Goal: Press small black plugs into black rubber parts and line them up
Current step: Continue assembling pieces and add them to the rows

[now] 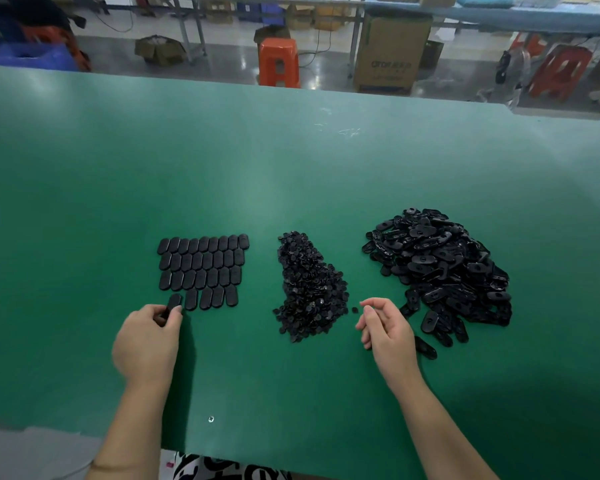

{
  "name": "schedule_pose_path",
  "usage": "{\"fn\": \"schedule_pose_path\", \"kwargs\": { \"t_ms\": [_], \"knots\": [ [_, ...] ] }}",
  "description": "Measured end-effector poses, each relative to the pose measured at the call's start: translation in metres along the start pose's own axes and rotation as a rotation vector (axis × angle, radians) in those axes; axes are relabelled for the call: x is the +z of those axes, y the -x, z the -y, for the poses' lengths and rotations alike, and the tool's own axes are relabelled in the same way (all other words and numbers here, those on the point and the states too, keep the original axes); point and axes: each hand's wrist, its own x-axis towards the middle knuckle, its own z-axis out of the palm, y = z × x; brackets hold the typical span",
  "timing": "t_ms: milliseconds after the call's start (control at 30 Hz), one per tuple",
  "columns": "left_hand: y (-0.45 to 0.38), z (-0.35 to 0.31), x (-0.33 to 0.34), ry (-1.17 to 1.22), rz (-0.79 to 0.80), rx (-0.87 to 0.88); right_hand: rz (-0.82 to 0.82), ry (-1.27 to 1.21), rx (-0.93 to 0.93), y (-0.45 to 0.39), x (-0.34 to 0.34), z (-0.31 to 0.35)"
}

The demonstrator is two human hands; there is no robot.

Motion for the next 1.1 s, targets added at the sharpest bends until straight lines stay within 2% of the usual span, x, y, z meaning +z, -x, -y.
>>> {"fn": "schedule_pose_path", "kwargs": {
  "t_ms": [1100],
  "knots": [
    [0.003,-0.019,-0.001,0.022,0.032,0.021,-0.008,-0.015,-0.011,0.0,0.001,-0.001]
  ]
}}
